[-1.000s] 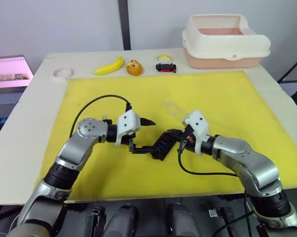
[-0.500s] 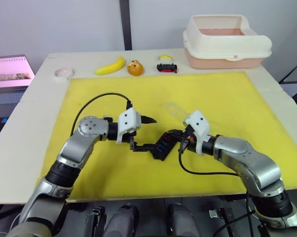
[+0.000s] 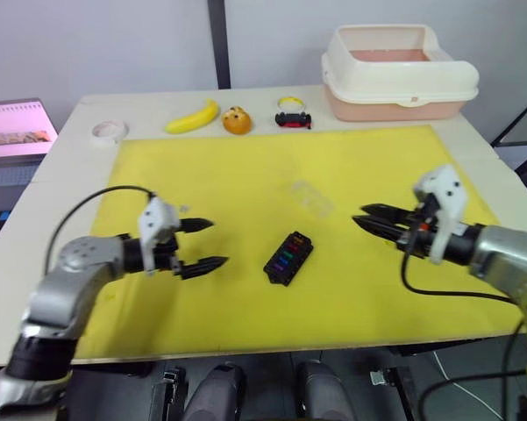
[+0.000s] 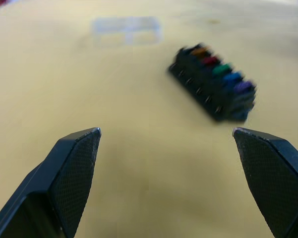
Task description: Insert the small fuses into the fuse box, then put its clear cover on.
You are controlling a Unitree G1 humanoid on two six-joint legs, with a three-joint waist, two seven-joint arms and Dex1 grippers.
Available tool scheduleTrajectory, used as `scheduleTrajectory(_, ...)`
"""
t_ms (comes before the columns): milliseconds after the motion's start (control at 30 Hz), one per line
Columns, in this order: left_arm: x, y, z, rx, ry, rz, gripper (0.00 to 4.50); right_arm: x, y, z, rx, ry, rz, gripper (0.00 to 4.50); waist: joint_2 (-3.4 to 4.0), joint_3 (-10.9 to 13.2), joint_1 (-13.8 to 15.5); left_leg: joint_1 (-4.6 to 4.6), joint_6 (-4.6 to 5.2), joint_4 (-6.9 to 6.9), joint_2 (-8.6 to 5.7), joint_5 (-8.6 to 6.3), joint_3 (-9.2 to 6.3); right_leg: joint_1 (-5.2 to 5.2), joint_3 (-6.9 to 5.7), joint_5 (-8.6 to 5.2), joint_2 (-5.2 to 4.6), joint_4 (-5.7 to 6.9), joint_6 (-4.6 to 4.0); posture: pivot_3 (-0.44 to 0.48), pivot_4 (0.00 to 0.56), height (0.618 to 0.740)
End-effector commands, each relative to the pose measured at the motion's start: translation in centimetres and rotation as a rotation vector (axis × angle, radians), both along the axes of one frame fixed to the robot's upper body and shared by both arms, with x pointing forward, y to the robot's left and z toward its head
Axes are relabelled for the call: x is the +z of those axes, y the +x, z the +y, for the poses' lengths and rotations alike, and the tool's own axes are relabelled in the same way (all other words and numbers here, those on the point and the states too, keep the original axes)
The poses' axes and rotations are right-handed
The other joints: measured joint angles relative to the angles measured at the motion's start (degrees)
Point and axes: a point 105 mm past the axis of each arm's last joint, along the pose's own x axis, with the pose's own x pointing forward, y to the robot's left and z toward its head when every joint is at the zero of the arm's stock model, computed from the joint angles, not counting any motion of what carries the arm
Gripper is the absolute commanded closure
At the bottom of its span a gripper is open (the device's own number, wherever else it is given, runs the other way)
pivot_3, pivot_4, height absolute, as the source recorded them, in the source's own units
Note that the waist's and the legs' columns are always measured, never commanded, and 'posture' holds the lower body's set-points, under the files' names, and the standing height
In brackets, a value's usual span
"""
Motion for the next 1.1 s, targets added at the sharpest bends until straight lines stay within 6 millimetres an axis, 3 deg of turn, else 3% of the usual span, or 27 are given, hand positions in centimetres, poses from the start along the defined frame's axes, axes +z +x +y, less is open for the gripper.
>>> scheduleTrajectory(33, 0.6, -1.2, 6.8, 0.249, -0.032, 0.069, 0.0, 0.8, -0.2, -3.9, -0.091, -0.059, -0.026, 1.19, 0.0, 0.0, -0.13, 0.0, 0.01, -0.01, 0.01, -0.01, 0.01, 0.0, 0.0, 0.0, 0.0, 0.0, 0.0, 0.0, 0.15, 0.74)
scheduleTrajectory(100, 0.5, -1.9, 9.2, 0.347, -0.049, 0.102, 0.0, 0.6, -0.3, -5.0, -0.113, -0.076, -0.021, 0.1, 0.01, 0.0, -0.12, 0.03, 0.04, -0.05, 0.03, -0.02, 0.06, 0.0, 0.0, 0.0, 0.01, -0.01, 0.0, 0.0, 0.15, 0.74)
scheduleTrajectory(133, 0.4, -2.2, 10.1, 0.395, -0.063, 0.116, 0.0, 0.5, -0.4, -5.2, -0.115, -0.074, -0.02, 0.04, 0.02, 0.01, -0.09, 0.03, 0.05, -0.05, 0.03, -0.03, 0.06, 0.0, 0.0, 0.0, 0.0, -0.01, 0.0, 0.0, 0.15, 0.74)
scheduleTrajectory(233, 0.2, -2.7, 11.2, 0.456, -0.087, 0.155, 0.0, 0.5, -0.3, -4.8, -0.098, -0.061, -0.026, 0.04, 0.02, 0.01, 0.32, 0.05, 0.06, -0.04, 0.04, -0.04, 0.06, 0.06, -0.01, 0.0, -0.01, -0.01, 0.0, 0.0, 0.15, 0.74)
scheduleTrajectory(367, 0.8, -2.1, 9.8, 0.417, -0.148, 0.201, 0.0, 0.7, 0.0, -2.7, -0.035, -0.027, -0.043, 0.04, 0.02, 0.01, 0.29, 0.05, 0.08, 0.0, 0.02, -0.05, 0.04, 0.11, -0.01, 0.0, -0.04, -0.02, -0.01, 0.0, 0.15, 0.74)
scheduleTrajectory(800, 2.1, 5.0, 7.1, 0.387, -0.47, 0.611, 0.0, 2.3, 0.1, 9.3, 0.296, 0.198, -0.042, 0.04, 0.0, 0.01, -0.4, 0.04, -0.29, -0.04, 0.02, 0.16, -0.01, -0.05, -0.03, 0.0, 0.0, 0.08, 0.0, 0.0, 0.15, 0.74)
scheduleTrajectory(967, 1.6, 7.1, 7.6, 0.47, -0.591, 0.709, 0.0, 2.1, 0.2, 11.4, 0.331, 0.21, -0.042, 0.04, -0.02, 0.01, -1.1, 0.0, -0.32, 0.0, -0.03, 0.17, -0.03, -0.15, -0.03, 0.0, -0.01, 0.25, 0.0, 0.0, 0.15, 0.74)
scheduleTrajectory(1100, 0.3, 7.5, 6.9, 0.467, -0.64, 0.761, 0.0, 2.2, 0.2, 12.4, 0.35, 0.213, -0.054, 0.04, -0.02, 0.0, -1.34, 0.01, -0.32, -0.01, -0.03, 0.18, 0.0, -0.3, 0.0, 0.0, -0.04, 0.6, -0.01, 0.0, 0.15, 0.74)
